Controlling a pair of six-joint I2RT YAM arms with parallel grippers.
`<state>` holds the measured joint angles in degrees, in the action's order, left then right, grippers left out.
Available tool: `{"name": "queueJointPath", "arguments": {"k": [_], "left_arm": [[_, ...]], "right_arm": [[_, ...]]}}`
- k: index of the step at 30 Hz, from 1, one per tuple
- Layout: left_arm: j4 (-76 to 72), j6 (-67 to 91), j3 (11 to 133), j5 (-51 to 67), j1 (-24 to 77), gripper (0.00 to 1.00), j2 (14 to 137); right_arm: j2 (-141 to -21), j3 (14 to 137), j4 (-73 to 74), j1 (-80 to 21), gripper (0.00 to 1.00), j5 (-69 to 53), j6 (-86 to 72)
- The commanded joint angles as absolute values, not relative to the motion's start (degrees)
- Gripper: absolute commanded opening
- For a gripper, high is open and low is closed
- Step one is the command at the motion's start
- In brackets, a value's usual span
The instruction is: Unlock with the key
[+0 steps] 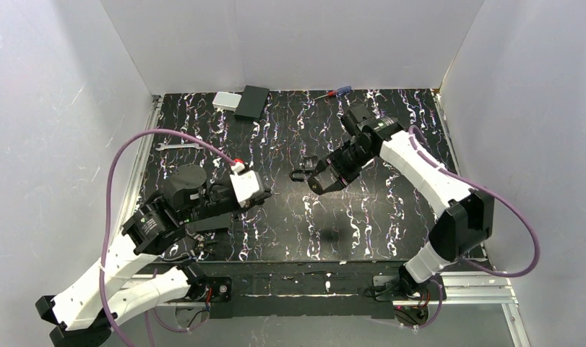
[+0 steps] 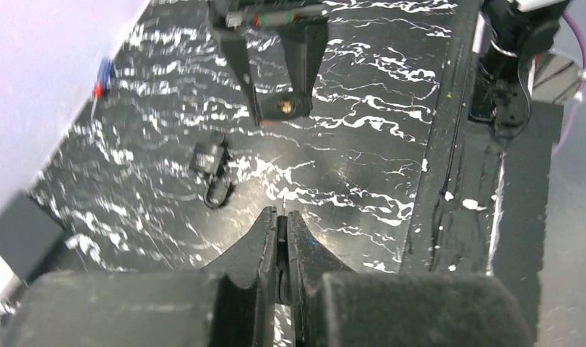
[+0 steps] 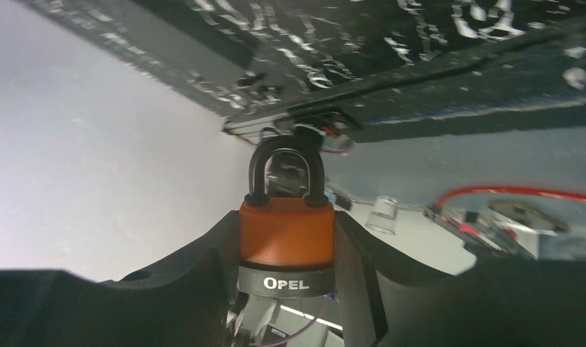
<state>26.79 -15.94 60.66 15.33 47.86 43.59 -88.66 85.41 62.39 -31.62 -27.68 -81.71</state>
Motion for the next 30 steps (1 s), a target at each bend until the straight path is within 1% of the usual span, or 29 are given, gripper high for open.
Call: {"name": "queueJointPath", "arguments": {"k": [1,3,7,10,15,22,30], "left_arm": [[23.4,-34.9,59.9,28.1,48.1,0.0,44.6],[24.6,-38.7,60.7,31.1,48.1,0.0,45.9],[25.0,-43.2,62.4,35.0,48.1,0.0,48.1],[25.6,-47.1,63.6,33.6,48.4,0.0,49.0],[28.3,-54.5,65.8,32.7,49.5,0.0,51.5],[29.9,-62.3,68.5,33.5,52.5,0.0,55.7],[32.4,-70.6,69.7,31.2,56.4,0.0,59.1]], "right_arm": [[-93.1,92.0,80.8,-31.6,0.01,-28.6,-73.6],[-93.6,93.0,81.6,-31.6,0.01,-28.7,-74.1],[-90.9,89.9,81.6,-31.6,0.01,-28.9,-79.5],[-89.5,88.6,81.6,-31.6,0.01,-29.3,-81.1],[-90.7,89.0,81.6,-31.6,0.01,-31.0,-79.0],[-89.5,87.1,81.6,-31.7,0.01,-29.1,-79.4],[-90.6,85.8,81.7,-33.2,0.01,-28.7,-78.4]]}}
